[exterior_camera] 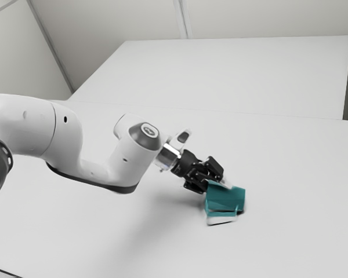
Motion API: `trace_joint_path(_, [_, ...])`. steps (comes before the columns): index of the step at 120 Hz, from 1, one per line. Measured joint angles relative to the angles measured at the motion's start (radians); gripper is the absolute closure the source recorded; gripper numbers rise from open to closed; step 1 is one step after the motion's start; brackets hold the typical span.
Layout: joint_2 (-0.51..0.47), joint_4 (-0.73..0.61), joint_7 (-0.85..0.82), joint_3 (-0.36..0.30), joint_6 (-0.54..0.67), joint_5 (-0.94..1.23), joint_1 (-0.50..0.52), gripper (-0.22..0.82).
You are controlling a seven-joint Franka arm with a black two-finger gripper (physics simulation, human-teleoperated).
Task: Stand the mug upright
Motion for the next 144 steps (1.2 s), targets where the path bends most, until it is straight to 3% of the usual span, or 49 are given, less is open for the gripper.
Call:
trace_joint_path(12, [-0.006,0.015,0.019,-0.001,-0.002,0.002,0.0,0.62])
trace_joint_path(27, [-0.012,0.019,0.038,-0.002,-0.004,0.006,0.001,0.71])
trace_joint_path(57, [-0.039,0.02,0.058,-0.002,-0.008,0.013,0.0,0.76])
trace_joint_path(74, [-0.135,0.016,0.059,-0.002,-0.01,0.038,0.002,0.77])
trace_joint_path(85, [-0.195,0.019,0.041,0.017,-0.02,0.166,-0.012,0.77])
trace_joint_path(101, [-0.228,0.107,-0.016,0.108,-0.1,0.489,-0.085,0.78])
trace_joint_path(127, [-0.216,0.231,-0.104,0.211,-0.224,0.889,-0.159,0.78])
trace_joint_path(144, [-0.17,0.287,-0.145,0.239,-0.258,1.017,-0.138,0.78])
